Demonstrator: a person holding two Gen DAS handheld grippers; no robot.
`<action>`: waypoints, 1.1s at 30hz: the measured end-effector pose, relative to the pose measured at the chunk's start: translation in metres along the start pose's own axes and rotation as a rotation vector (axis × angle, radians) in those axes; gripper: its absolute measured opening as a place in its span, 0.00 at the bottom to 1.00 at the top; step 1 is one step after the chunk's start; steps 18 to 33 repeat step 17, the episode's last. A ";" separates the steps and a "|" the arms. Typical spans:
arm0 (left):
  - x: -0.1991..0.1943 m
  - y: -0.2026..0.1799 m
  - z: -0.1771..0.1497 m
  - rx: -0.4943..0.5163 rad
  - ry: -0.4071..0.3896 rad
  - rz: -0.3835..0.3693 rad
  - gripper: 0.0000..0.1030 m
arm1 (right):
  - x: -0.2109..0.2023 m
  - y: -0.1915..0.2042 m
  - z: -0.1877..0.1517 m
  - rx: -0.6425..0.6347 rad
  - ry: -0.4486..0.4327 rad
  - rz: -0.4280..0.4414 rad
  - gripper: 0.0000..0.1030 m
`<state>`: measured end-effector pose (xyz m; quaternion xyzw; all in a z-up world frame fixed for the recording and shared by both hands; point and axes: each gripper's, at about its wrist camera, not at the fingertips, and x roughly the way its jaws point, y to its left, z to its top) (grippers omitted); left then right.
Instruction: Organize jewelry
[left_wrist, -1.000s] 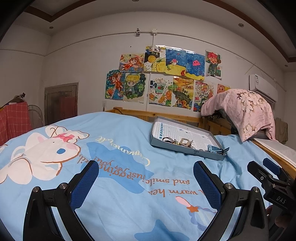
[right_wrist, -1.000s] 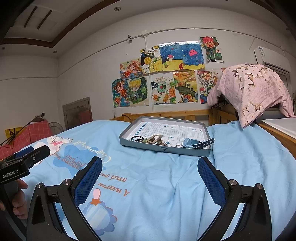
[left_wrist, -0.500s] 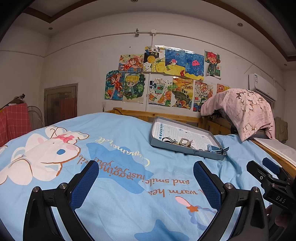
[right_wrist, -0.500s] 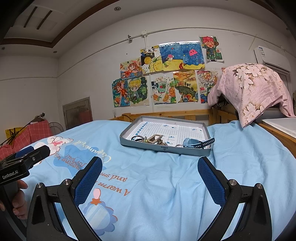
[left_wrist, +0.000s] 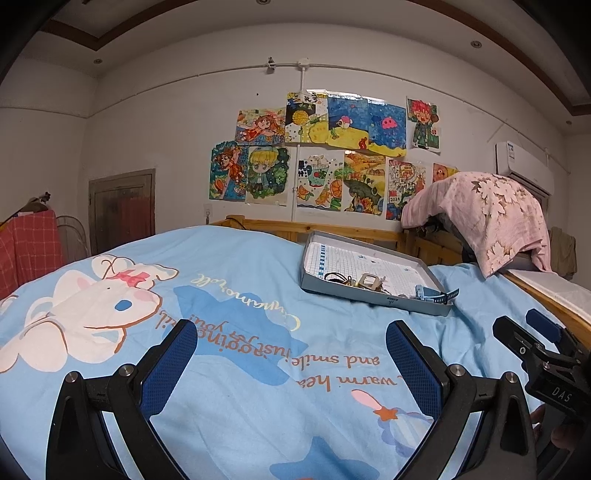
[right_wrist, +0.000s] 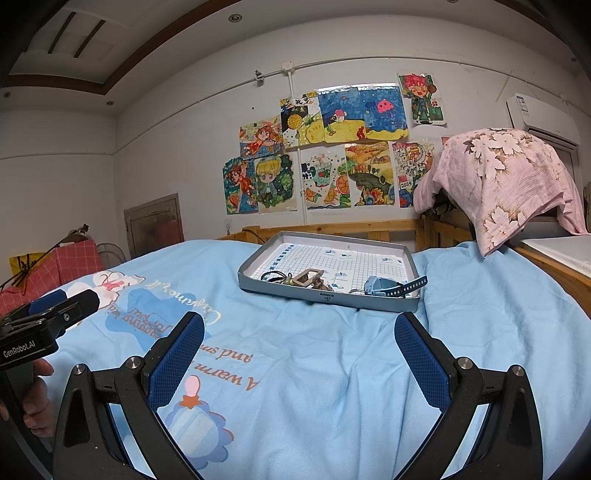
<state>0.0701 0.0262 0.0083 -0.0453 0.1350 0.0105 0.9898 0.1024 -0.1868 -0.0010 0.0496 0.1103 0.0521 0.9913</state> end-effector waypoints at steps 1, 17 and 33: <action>0.000 0.000 0.000 0.007 -0.002 -0.003 1.00 | 0.000 -0.001 0.000 -0.001 -0.001 -0.001 0.98; -0.002 -0.004 0.003 0.062 -0.024 -0.009 1.00 | 0.000 0.002 -0.001 0.004 0.001 0.010 0.98; -0.002 -0.004 0.003 0.062 -0.024 -0.009 1.00 | 0.000 0.002 -0.001 0.004 0.001 0.010 0.98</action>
